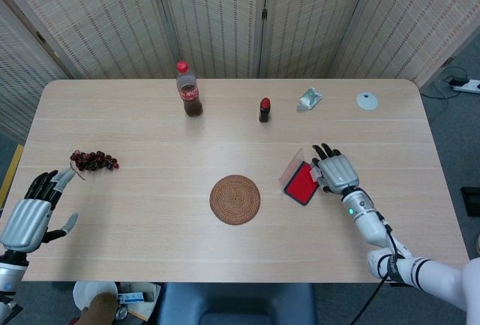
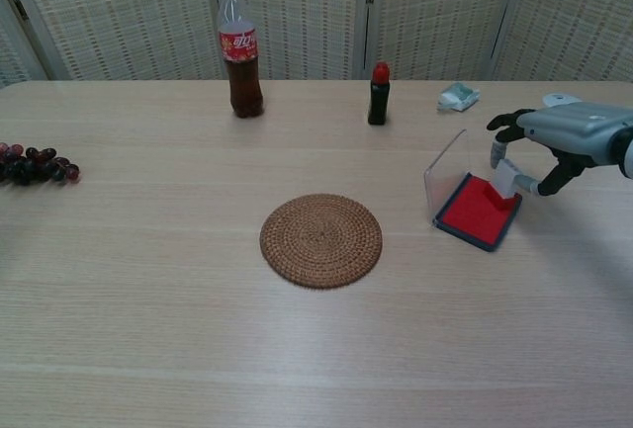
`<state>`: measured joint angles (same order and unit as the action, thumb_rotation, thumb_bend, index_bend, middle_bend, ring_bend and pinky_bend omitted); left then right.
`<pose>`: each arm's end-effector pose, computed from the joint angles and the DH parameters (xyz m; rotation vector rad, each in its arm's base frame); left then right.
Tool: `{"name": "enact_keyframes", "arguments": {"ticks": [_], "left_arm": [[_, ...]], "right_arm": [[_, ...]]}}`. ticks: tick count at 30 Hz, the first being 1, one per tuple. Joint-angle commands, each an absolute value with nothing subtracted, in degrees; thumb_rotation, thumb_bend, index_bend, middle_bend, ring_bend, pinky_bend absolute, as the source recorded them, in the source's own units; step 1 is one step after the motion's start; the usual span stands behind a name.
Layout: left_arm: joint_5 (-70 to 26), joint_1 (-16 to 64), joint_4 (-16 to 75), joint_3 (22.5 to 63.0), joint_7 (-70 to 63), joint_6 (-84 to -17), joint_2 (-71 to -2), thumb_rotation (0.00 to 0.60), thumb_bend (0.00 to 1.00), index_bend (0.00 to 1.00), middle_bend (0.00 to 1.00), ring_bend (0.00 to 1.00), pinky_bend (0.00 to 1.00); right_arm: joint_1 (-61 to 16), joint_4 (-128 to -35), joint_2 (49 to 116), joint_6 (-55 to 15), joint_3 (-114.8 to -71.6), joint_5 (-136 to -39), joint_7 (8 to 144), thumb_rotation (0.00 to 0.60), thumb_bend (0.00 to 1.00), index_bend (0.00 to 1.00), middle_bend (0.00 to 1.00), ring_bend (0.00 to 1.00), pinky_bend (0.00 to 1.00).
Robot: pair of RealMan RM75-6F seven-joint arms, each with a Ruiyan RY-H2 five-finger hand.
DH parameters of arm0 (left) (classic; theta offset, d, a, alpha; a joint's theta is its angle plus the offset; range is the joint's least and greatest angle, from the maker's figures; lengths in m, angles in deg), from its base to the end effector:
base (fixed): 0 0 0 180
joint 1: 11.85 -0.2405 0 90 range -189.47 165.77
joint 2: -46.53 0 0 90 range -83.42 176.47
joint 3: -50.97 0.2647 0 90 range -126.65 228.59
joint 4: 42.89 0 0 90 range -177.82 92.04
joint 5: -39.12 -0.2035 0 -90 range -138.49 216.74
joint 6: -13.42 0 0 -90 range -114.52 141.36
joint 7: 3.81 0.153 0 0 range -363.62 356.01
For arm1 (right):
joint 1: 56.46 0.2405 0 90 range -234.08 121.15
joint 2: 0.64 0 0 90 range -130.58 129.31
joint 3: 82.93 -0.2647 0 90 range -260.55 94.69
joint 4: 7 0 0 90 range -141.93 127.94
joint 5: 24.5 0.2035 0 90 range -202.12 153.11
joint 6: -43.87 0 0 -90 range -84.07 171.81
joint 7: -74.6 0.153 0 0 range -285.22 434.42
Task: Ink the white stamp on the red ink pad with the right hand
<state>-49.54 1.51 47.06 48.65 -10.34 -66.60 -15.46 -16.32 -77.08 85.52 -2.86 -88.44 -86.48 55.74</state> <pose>-0.2959 0.2345 0.1690 -1.5440 -0.8877 -0.9952 -0.2530 -0.3756 0.0078 1.8539 -0.8899 0.5623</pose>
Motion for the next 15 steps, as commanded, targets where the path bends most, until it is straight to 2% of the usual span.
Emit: {"name": "enact_keyframes", "arguments": {"ticks": [1, 8, 15], "left_arm": [[-49.57, 1.5, 47.03, 48.66, -10.38, -66.63, -15.44, 0.6, 0.36, 0.0, 0.0, 0.0, 0.0], [-49.65, 1.48, 46.88, 48.64, -10.31, -66.76, -15.49, 0.6, 0.36, 0.0, 0.0, 0.0, 0.0], [-49.38, 1.62, 46.83, 48.6, -9.49, -66.37, -15.75, 0.6, 0.36, 0.0, 0.0, 0.0, 0.0]], "right_arm": [[-16.33, -76.88, 85.65, -2.76, -88.44, -86.55, 55.76, 0.6, 0.47, 0.44, 0.06, 0.0, 0.18], [-16.48, -77.95, 85.04, -3.51, -88.92, -86.96, 55.9, 0.6, 0.47, 0.44, 0.06, 0.0, 0.18], [-17.28, -83.76, 81.52, -6.18, -89.52, -87.06, 54.44, 0.6, 0.48, 0.44, 0.06, 0.0, 0.18]]}}
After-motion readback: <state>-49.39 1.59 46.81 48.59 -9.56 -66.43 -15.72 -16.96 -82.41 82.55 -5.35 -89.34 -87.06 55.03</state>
